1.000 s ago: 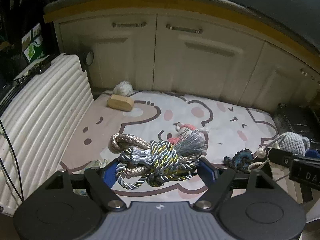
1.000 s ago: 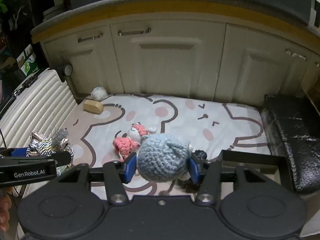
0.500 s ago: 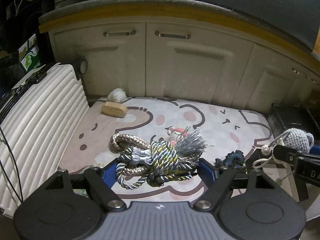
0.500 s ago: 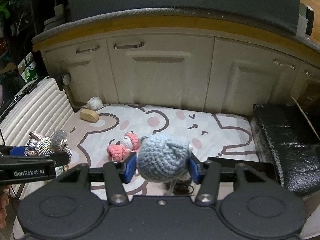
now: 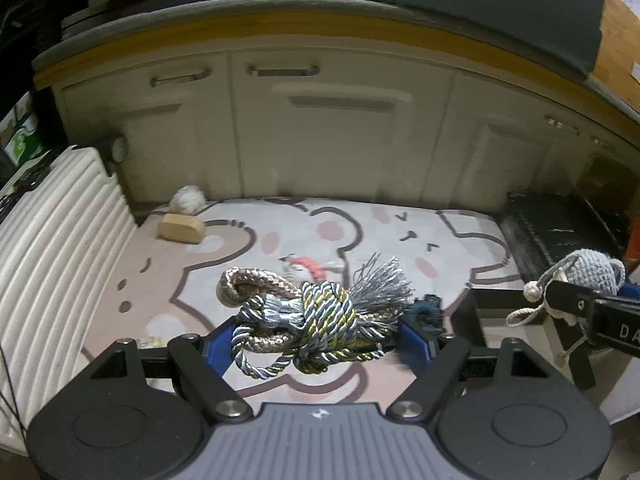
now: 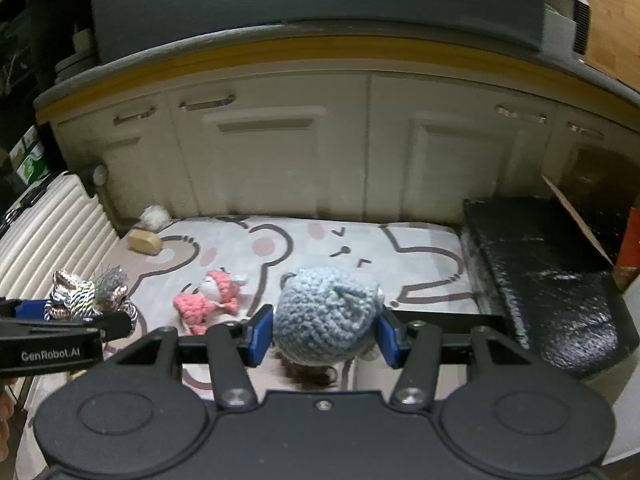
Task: Organize objects
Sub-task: 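Lift the rope bundle with the left tool while the right tool carries the grey ball toward the black box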
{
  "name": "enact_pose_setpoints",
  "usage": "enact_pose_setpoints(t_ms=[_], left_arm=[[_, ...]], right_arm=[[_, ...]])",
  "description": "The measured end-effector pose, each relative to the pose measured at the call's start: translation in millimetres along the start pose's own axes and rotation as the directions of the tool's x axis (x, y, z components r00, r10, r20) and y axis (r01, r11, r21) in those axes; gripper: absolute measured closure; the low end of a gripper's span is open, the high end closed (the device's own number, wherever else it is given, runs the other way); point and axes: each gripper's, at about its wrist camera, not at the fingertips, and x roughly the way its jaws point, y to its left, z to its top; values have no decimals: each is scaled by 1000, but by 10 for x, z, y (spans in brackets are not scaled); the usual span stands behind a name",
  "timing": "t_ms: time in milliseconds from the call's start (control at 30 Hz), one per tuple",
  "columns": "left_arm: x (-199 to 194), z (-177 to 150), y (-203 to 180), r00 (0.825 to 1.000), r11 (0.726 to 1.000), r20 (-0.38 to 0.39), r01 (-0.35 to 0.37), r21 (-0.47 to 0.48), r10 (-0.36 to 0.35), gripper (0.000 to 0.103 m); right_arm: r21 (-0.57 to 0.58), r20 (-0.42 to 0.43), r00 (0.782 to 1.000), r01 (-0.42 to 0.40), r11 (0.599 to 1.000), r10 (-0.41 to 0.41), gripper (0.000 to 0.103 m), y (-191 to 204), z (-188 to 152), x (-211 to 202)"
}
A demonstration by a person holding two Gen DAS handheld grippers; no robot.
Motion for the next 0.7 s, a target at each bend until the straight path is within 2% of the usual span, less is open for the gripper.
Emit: enact_pose_setpoints(t_ms=[433,700], left_arm=[[80,-40,-678,994,988,-29,111,104,-108,22],[186,-99,-1044,976,964,-82,212,164,-200,22]], right_arm=[[73,-15,999,48,996,-47,49,-590,-69,-46],[133,-53,997,70,989,-63,49,-959,-113,2]])
